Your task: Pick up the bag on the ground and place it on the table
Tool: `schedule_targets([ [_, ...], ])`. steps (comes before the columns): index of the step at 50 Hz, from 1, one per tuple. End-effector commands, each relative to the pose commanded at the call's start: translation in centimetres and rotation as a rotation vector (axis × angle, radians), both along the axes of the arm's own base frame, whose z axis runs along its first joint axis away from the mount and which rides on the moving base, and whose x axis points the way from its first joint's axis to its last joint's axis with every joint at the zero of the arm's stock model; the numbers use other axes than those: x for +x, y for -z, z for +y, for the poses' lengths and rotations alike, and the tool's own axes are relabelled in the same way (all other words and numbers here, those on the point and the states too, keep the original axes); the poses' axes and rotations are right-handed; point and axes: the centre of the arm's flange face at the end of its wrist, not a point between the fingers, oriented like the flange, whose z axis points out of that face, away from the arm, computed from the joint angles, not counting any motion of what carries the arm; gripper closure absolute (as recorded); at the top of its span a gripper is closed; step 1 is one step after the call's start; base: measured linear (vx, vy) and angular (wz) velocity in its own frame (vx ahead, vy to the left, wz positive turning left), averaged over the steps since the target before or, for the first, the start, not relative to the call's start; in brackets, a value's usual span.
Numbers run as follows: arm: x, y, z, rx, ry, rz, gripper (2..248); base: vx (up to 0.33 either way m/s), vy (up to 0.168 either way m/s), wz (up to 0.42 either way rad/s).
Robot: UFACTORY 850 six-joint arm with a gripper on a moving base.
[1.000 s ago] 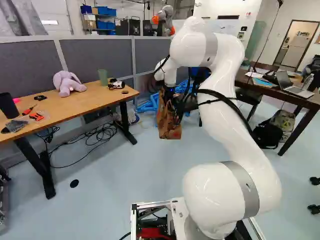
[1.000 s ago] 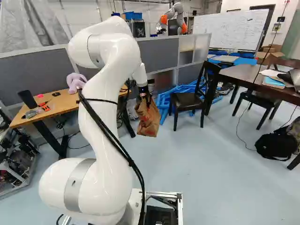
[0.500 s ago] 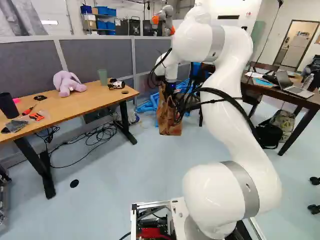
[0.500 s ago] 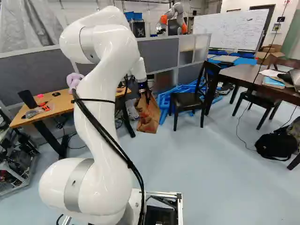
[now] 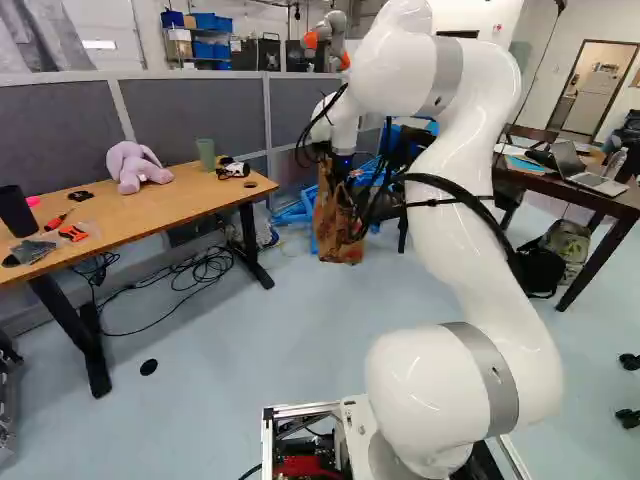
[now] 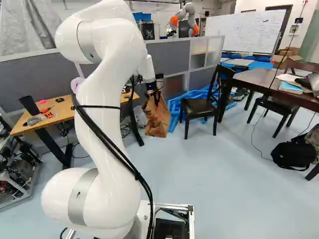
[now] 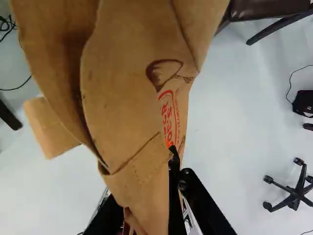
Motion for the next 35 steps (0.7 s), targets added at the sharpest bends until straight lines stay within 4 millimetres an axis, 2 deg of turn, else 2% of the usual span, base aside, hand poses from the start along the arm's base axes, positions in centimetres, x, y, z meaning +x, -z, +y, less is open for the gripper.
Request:
schedule_targets([
  [35, -0.6, -5.1, -0.1, -0.005, 0.007, -0.009, 229, 0.0, 0.0, 0.0],
])
